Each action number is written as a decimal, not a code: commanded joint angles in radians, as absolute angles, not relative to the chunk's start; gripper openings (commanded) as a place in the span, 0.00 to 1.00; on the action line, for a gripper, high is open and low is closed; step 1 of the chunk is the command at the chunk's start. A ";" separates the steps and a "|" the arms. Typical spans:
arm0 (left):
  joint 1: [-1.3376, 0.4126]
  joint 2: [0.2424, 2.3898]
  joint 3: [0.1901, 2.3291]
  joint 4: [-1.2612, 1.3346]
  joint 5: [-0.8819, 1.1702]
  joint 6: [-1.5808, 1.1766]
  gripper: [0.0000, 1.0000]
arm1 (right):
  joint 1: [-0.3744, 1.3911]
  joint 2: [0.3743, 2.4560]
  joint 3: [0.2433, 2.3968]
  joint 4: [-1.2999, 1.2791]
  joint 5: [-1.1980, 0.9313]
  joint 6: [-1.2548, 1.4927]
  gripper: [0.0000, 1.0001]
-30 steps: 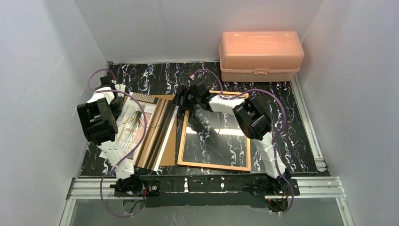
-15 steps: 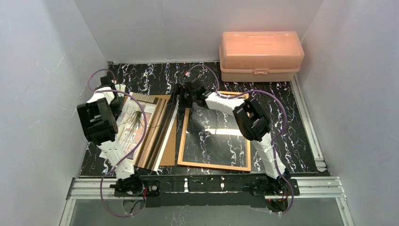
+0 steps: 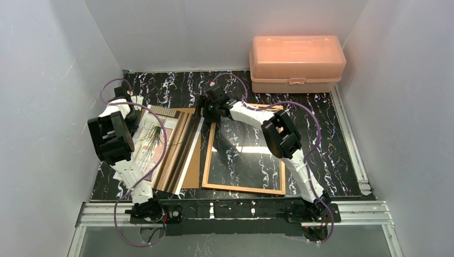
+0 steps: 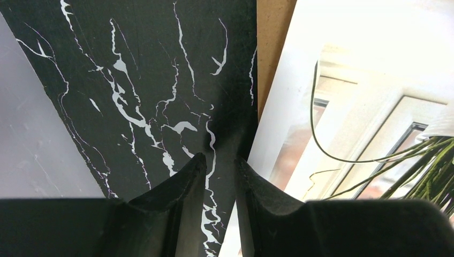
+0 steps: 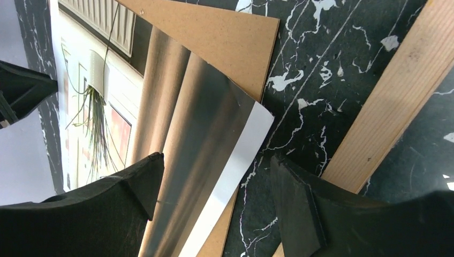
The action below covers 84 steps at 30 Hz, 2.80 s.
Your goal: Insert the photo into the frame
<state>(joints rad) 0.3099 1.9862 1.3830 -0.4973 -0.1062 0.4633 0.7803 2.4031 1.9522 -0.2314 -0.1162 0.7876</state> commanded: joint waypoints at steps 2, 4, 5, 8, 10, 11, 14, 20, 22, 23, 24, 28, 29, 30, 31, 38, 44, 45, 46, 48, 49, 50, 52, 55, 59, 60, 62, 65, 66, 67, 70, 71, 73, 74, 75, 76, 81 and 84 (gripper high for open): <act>0.298 2.027 1.348 -0.602 -0.014 0.450 0.25 | 0.782 2.431 1.993 -0.323 -0.092 0.780 0.81; 0.297 2.029 1.349 -0.603 -0.012 0.448 0.25 | 0.782 2.431 1.994 -0.335 -0.071 0.781 0.81; 0.298 2.029 1.350 -0.604 -0.011 0.446 0.25 | 0.782 2.433 1.998 -0.337 -0.062 0.782 0.81; 0.298 2.031 1.349 -0.605 -0.011 0.446 0.25 | 0.784 2.452 2.034 -0.356 -0.034 0.781 0.82; 0.297 2.032 1.350 -0.605 -0.009 0.446 0.25 | 0.782 2.466 2.053 -0.355 -0.023 0.779 0.82; 0.298 2.033 1.350 -0.606 -0.008 0.446 0.25 | 0.782 2.471 2.058 -0.348 -0.020 0.779 0.82; 0.297 2.035 1.351 -0.606 -0.005 0.445 0.24 | 0.782 2.488 2.068 -0.340 -0.017 0.787 0.82; 0.298 2.037 1.356 -0.609 -0.008 0.451 0.24 | 0.783 2.480 2.042 -0.315 -0.005 0.808 0.81; 0.297 2.039 1.357 -0.611 -0.008 0.453 0.24 | 0.783 2.479 2.037 -0.300 -0.005 0.819 0.81; 0.298 2.040 1.357 -0.611 -0.008 0.452 0.24 | 0.782 2.481 2.038 -0.296 -0.005 0.821 0.80; 0.298 2.041 1.358 -0.611 -0.008 0.452 0.24 | 0.783 2.483 2.040 -0.292 -0.005 0.823 0.80; 0.298 2.042 1.362 -0.612 -0.005 0.449 0.23 | 0.782 2.486 2.018 -0.233 -0.059 0.845 0.80; 0.298 2.042 1.361 -0.614 -0.005 0.449 0.23 | 0.781 2.482 2.001 -0.205 -0.078 0.857 0.79; 0.298 2.042 1.362 -0.614 -0.005 0.450 0.23 | 0.781 2.477 1.984 -0.168 -0.099 0.867 0.79; 0.297 2.042 1.361 -0.614 -0.005 0.451 0.23 | 0.782 2.472 1.970 -0.135 -0.121 0.873 0.79; 0.297 2.039 1.356 -0.613 -0.008 0.456 0.22 | 0.778 2.423 1.882 0.038 -0.200 0.899 0.77; 0.297 2.036 1.358 -0.614 -0.007 0.457 0.22 | 0.778 2.367 1.833 0.074 -0.192 0.897 0.75; 0.298 2.037 1.358 -0.614 -0.008 0.457 0.22 | 0.778 2.357 1.825 0.075 -0.186 0.894 0.75; 0.298 2.036 1.359 -0.615 -0.009 0.457 0.22 | 0.778 2.344 1.816 0.074 -0.181 0.891 0.74; 0.298 2.036 1.360 -0.617 -0.009 0.457 0.22 | 0.778 2.327 1.809 0.059 -0.164 0.880 0.72; 0.297 2.034 1.361 -0.618 -0.008 0.457 0.22 | 0.779 2.320 1.808 0.046 -0.159 0.871 0.71; 0.298 2.034 1.361 -0.618 -0.008 0.457 0.22 | 0.779 2.312 1.803 0.040 -0.153 0.865 0.69; 0.298 2.034 1.360 -0.622 -0.006 0.456 0.21 | 0.782 2.300 1.793 0.039 -0.141 0.857 0.64; 0.297 2.035 1.365 -0.627 -0.005 0.456 0.21 | 0.788 2.295 1.795 0.040 -0.136 0.850 0.51; 0.298 2.035 1.368 -0.635 -0.003 0.456 0.21 | 0.786 2.314 1.816 0.027 -0.147 0.852 0.36; 0.298 2.034 1.368 -0.634 -0.002 0.456 0.21 | 0.788 2.317 1.817 0.026 -0.146 0.852 0.33; 0.298 2.033 1.369 -0.637 -0.001 0.457 0.21 | 0.787 2.321 1.820 0.031 -0.146 0.851 0.27; 0.298 2.030 1.375 -0.649 0.000 0.456 0.21 | 0.787 2.330 1.826 0.039 -0.144 0.840 0.19; 0.297 2.029 1.379 -0.657 0.000 0.456 0.21 | 0.787 2.330 1.829 0.038 -0.141 0.834 0.16; 0.298 2.026 1.387 -0.667 0.000 0.454 0.21 | 0.785 2.330 1.833 0.039 -0.140 0.826 0.13; 0.300 2.017 1.443 -0.735 0.062 0.452 0.28 | 0.778 2.308 1.847 0.054 -0.146 0.801 0.04; 0.304 2.016 1.474 -0.774 0.082 0.446 0.33 | 0.776 2.295 1.854 0.065 -0.150 0.787 0.02; 0.315 2.008 1.552 -0.850 0.130 0.428 0.40 | 0.770 2.268 1.877 0.087 -0.178 0.758 0.01; 0.320 2.003 1.598 -0.889 0.158 0.418 0.44 | 0.767 2.257 1.899 0.097 -0.206 0.740 0.01; 0.327 1.999 1.643 -0.924 0.183 0.408 0.47 | 0.761 2.246 1.925 0.098 -0.229 0.724 0.01; 0.332 1.993 1.684 -0.954 0.207 0.396 0.49 | 0.757 2.235 1.953 0.089 -0.247 0.708 0.01; 0.341 1.951 1.816 -1.036 0.240 0.372 0.56 | 0.725 2.179 2.077 0.036 -0.339 0.675 0.01; 0.345 1.923 1.834 -1.038 0.226 0.361 0.58 | 0.701 2.117 2.108 0.003 -0.374 0.617 0.01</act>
<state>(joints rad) 0.3332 2.0033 1.7966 -0.9325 0.1844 0.3893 0.7364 2.2715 2.0148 -0.0006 -0.2913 0.7055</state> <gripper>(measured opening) 0.569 0.032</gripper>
